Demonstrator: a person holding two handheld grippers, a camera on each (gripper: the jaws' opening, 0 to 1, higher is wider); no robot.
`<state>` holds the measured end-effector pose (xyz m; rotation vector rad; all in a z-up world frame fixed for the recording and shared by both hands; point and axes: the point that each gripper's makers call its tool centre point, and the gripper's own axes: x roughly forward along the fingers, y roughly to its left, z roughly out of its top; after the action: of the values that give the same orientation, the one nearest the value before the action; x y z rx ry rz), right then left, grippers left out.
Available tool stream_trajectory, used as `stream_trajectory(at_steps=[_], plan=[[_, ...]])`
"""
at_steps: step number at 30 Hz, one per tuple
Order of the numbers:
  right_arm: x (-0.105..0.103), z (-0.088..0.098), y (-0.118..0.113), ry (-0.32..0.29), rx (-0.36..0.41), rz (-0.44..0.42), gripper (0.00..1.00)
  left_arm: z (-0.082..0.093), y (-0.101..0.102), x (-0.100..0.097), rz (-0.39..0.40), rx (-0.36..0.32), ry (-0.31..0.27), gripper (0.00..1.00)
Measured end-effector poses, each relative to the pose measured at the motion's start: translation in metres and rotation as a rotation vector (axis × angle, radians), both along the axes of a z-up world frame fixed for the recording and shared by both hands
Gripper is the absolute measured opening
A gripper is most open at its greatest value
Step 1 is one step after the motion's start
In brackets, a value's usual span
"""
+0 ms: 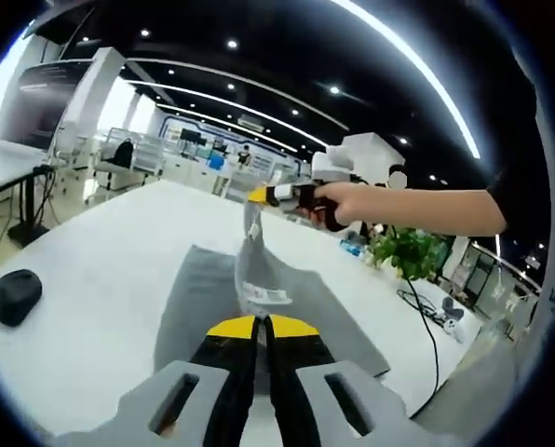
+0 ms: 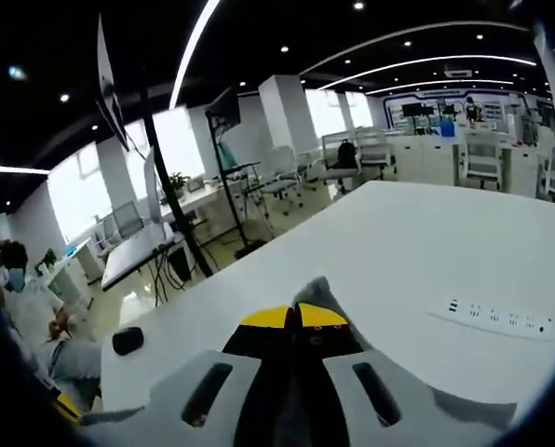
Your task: Fold the towel on the table until its edges align and the towel forms a compact rectangular stack.
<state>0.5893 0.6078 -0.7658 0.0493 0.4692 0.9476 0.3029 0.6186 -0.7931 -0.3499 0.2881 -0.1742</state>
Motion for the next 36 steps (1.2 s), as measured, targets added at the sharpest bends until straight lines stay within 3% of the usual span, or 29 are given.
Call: stream_trajectory(at_steps=[2, 5, 8, 17, 22, 29, 36], plan=[[-0.004, -0.006, 0.008, 0.010, 0.007, 0.016, 0.00, -0.007, 0.005, 0.004, 0.008, -0.037, -0.008, 0.03], [0.000, -0.030, 0.023, 0.019, -0.027, 0.024, 0.00, -0.016, 0.002, 0.010, 0.009, -0.035, 0.014, 0.03], [0.001, -0.043, 0.029, 0.041, -0.027, 0.019, 0.00, -0.024, 0.005, 0.015, 0.017, -0.050, 0.023, 0.03], [0.020, -0.073, 0.043, 0.069, -0.045, 0.012, 0.00, -0.043, 0.017, 0.008, 0.061, -0.044, 0.059, 0.03], [0.019, -0.089, 0.046, 0.086, -0.060, 0.006, 0.00, -0.055, 0.022, 0.006, 0.094, -0.066, 0.087, 0.03], [0.021, -0.115, 0.058, 0.061, -0.091, -0.064, 0.00, -0.079, 0.037, 0.007, 0.228, -0.068, 0.167, 0.03], [0.019, -0.130, 0.067, 0.035, -0.127, -0.057, 0.00, -0.095, 0.042, 0.006, 0.261, -0.078, 0.209, 0.03]])
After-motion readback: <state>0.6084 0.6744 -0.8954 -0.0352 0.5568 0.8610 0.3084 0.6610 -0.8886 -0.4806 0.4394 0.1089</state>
